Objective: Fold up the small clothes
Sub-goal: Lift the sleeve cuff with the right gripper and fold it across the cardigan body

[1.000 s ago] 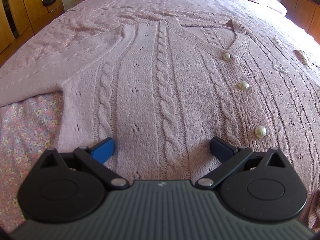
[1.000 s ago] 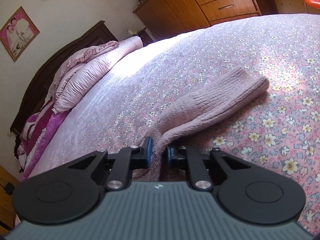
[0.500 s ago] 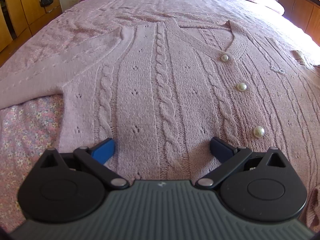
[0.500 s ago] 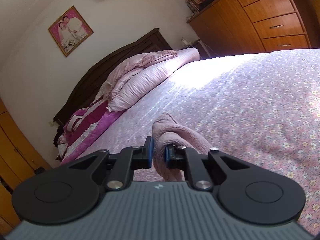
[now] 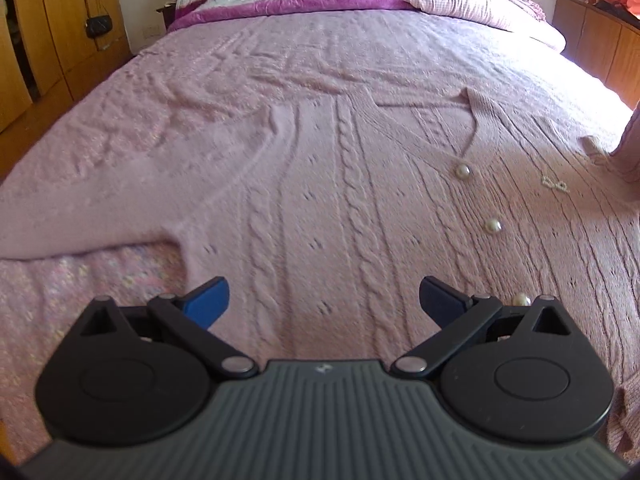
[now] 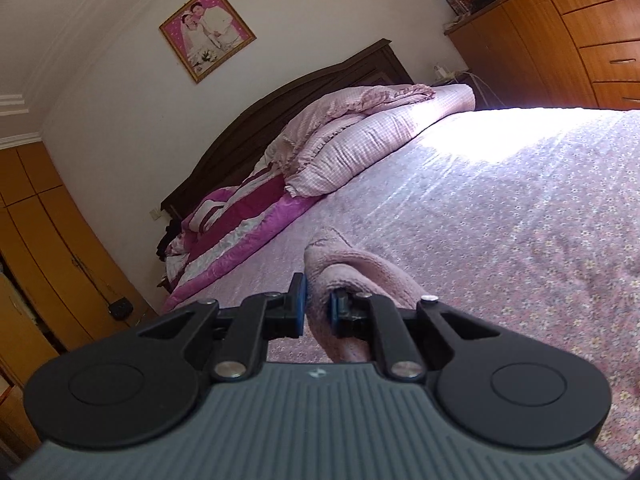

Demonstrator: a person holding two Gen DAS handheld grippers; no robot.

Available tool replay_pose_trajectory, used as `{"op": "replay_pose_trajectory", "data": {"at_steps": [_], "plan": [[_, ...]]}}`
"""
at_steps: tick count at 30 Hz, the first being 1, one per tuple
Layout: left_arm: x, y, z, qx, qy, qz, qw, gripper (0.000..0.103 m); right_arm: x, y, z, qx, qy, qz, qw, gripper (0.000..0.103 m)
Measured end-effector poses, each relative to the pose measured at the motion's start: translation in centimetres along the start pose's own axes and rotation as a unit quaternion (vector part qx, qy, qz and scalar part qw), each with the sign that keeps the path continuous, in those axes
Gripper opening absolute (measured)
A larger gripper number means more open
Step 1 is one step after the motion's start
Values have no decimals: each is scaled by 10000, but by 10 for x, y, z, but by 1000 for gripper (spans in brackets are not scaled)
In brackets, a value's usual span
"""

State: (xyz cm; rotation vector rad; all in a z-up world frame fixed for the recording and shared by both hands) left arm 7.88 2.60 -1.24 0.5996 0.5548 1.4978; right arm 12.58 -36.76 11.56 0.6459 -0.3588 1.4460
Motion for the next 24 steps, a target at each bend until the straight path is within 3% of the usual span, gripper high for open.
{"op": "replay_pose_trajectory", "data": {"at_steps": [17, 24], "plan": [[32, 10, 19, -129, 166, 19, 9998, 103, 134, -17, -34, 278, 202, 749, 9966, 13], [43, 12, 16, -75, 287, -4, 9996, 103, 181, -33, -83, 669, 305, 1092, 9913, 9]]}}
Point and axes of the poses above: each gripper's, at about its wrist camera, not at the fingertips, and y roughly against the way its jaws point, x to its left, z to its top, the point moved 9 cm from there along -y, roughly the way its jaws point, and after that the axes turned 5 degrees about -x, right-handed, at the moved point
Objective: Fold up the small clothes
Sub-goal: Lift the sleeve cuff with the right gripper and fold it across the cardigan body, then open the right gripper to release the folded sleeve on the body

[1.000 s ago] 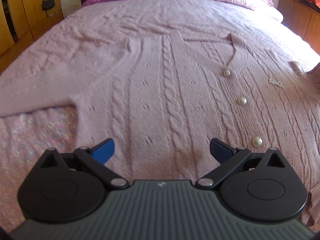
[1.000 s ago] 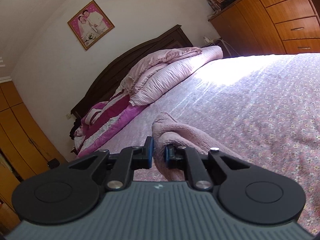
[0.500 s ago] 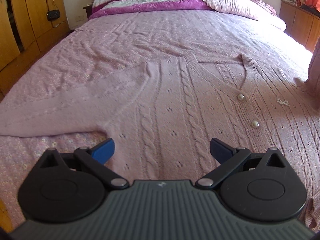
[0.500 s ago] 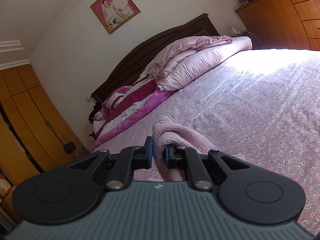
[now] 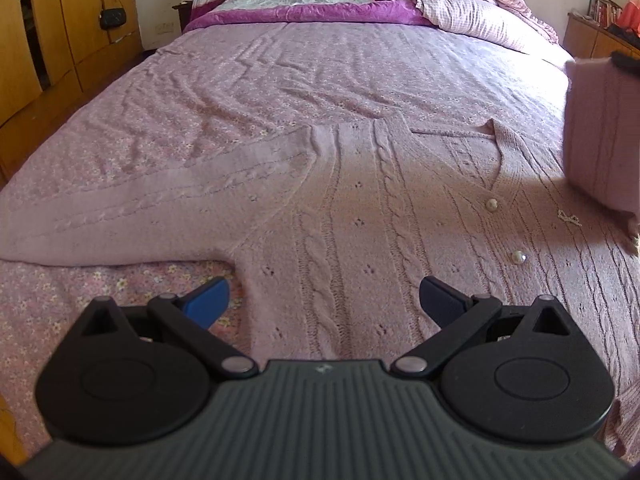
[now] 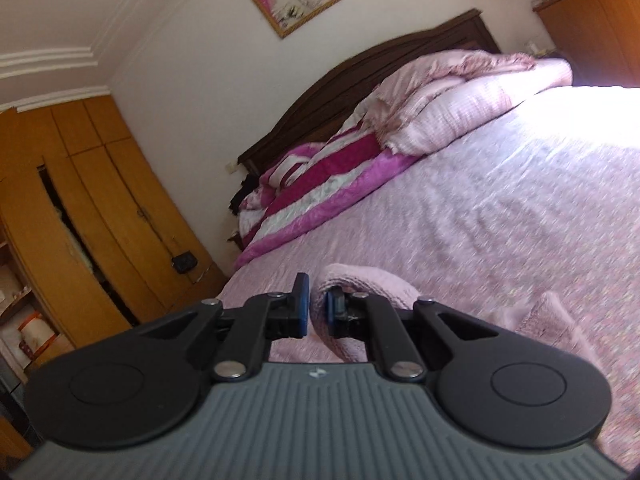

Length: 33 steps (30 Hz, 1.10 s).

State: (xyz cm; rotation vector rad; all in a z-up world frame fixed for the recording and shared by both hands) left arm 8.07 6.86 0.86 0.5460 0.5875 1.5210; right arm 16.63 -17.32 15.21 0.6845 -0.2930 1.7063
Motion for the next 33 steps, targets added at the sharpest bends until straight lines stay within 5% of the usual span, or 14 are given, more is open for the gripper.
{"op": "replay_pose_trajectory", "data": {"at_steps": [13, 16, 17, 19, 21, 33], "plan": [[3, -4, -5, 17, -82, 17, 10000, 103, -7, -45, -132, 1272, -185, -39, 9917, 10], [-3, -5, -5, 26, -148, -20, 9999, 103, -9, -49, -148, 1533, -251, -47, 9879, 19], [-5, -6, -5, 19, -173, -35, 9998, 103, -12, -51, -148, 1596, -245, -49, 9869, 23], [-11, -5, -3, -1, -224, -72, 9997, 103, -12, -48, -151, 1654, -207, -60, 9860, 53], [-16, -5, -1, -31, -281, -119, 9995, 103, -12, -42, -149, 1625, -168, -28, 9866, 65], [-83, -16, 18, -240, -791, -643, 9945, 103, -48, 35, -109, 1376, -148, -232, 9901, 75]]}}
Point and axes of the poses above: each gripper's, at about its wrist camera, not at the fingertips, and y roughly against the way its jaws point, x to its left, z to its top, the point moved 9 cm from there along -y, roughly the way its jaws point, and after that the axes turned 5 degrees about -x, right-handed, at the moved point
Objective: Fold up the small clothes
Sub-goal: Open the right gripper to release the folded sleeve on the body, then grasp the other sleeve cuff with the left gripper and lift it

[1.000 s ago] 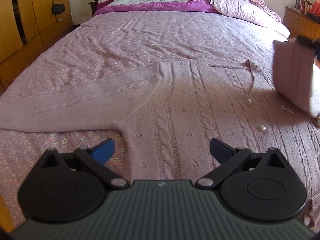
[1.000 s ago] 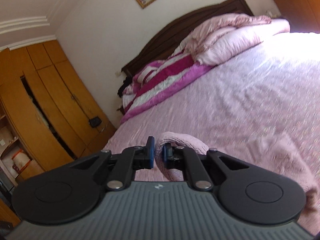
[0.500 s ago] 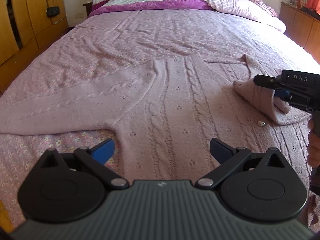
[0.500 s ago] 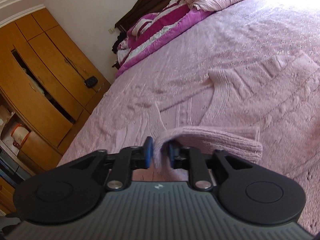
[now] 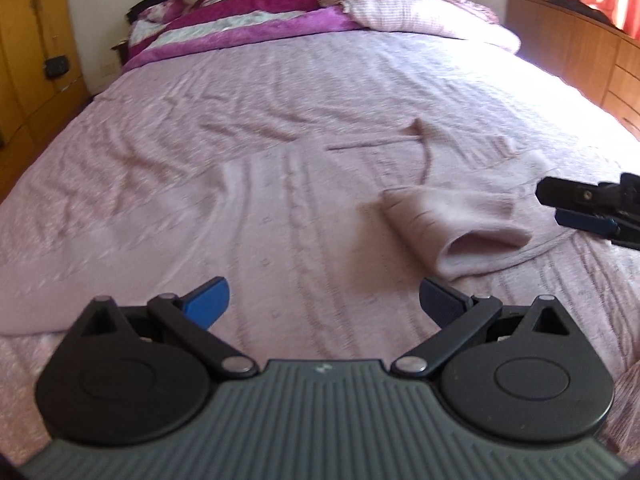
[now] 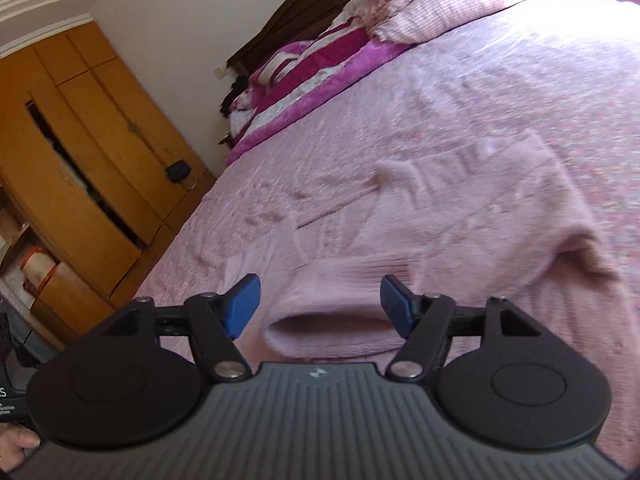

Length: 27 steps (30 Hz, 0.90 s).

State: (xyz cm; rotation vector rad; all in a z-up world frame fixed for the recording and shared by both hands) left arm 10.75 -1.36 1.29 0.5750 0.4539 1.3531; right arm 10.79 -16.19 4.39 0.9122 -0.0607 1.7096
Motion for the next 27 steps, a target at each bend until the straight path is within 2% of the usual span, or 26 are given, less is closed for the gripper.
{"op": "replay_pose_trajectory", "data": {"at_steps": [4, 8, 13, 18, 27], "plan": [[-30, -17, 7, 84, -18, -326, 9994, 103, -29, 20, 5, -149, -264, -316, 9990, 77], [-62, -26, 15, 52, -294, -457, 9985, 103, -52, 35, 7, -295, -447, -393, 9978, 78], [-92, -39, 21, -6, -813, -452, 9957, 103, -74, 40, 8, -531, -660, -601, 9946, 78], [-104, -52, 24, -187, -1191, -403, 9919, 103, -92, 37, 4, -596, -929, -645, 9918, 78], [-123, -73, 14, -279, -1685, -491, 9841, 81, -111, 27, -7, -697, -1189, -661, 9882, 78]]}}
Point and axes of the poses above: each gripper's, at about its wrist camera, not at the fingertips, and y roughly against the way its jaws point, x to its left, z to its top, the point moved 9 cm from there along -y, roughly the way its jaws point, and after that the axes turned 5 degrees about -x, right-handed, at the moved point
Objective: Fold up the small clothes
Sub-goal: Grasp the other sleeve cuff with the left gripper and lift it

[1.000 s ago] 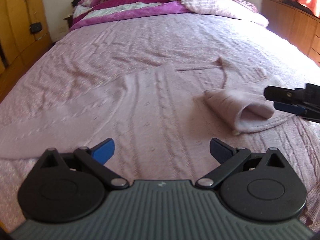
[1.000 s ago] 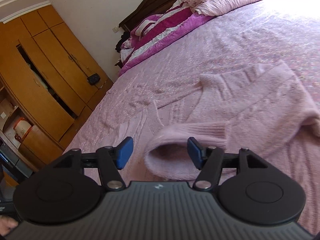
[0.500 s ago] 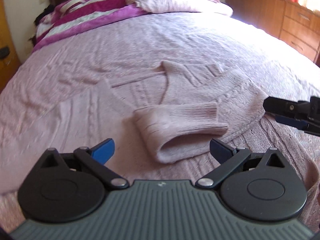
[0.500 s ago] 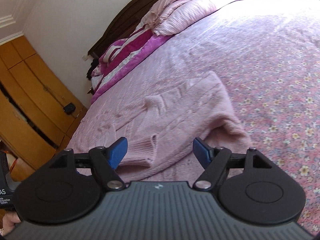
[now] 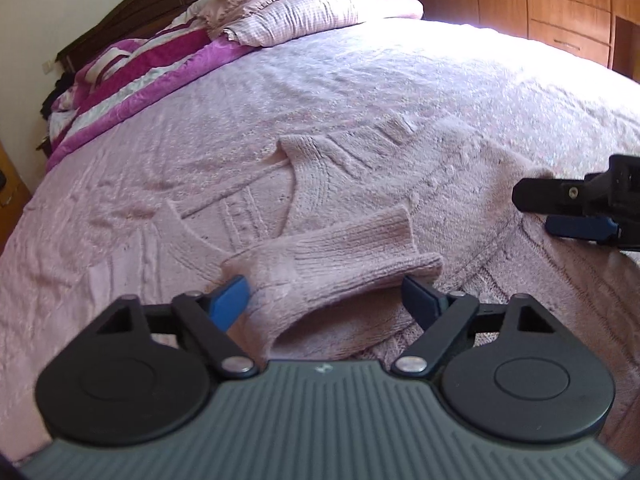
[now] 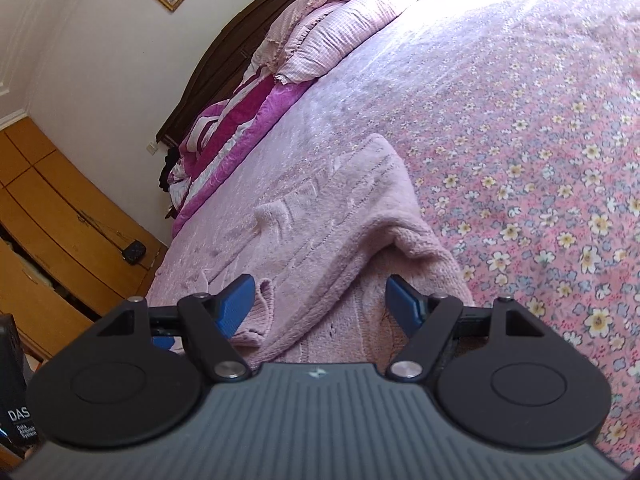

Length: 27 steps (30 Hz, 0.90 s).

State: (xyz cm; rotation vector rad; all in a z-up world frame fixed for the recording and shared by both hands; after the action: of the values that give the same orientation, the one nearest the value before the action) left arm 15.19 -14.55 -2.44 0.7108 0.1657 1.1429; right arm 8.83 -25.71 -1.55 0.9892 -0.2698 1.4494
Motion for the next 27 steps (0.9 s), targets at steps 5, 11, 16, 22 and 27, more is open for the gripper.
{"op": "replay_pose_trajectory", "data": {"at_steps": [5, 11, 16, 22, 27], "plan": [[-9, -11, -2, 50, -145, -96, 9998, 35, -6, -5, -1, -39, -77, 39, 10000, 78], [-9, 1, 14, -298, 46, -172, 9994, 9, -11, -6, -3, -105, -95, 94, 9999, 78], [26, 19, 29, -618, 655, 168, 9958, 9, -12, -4, -5, -136, -44, 99, 9998, 78], [74, 33, 19, -617, 1414, 667, 9858, 9, -11, -5, -5, -152, 14, 81, 9999, 78], [105, 31, -11, -217, 1879, 906, 9778, 12, -11, -4, -7, -151, 40, 78, 9998, 78]]}}
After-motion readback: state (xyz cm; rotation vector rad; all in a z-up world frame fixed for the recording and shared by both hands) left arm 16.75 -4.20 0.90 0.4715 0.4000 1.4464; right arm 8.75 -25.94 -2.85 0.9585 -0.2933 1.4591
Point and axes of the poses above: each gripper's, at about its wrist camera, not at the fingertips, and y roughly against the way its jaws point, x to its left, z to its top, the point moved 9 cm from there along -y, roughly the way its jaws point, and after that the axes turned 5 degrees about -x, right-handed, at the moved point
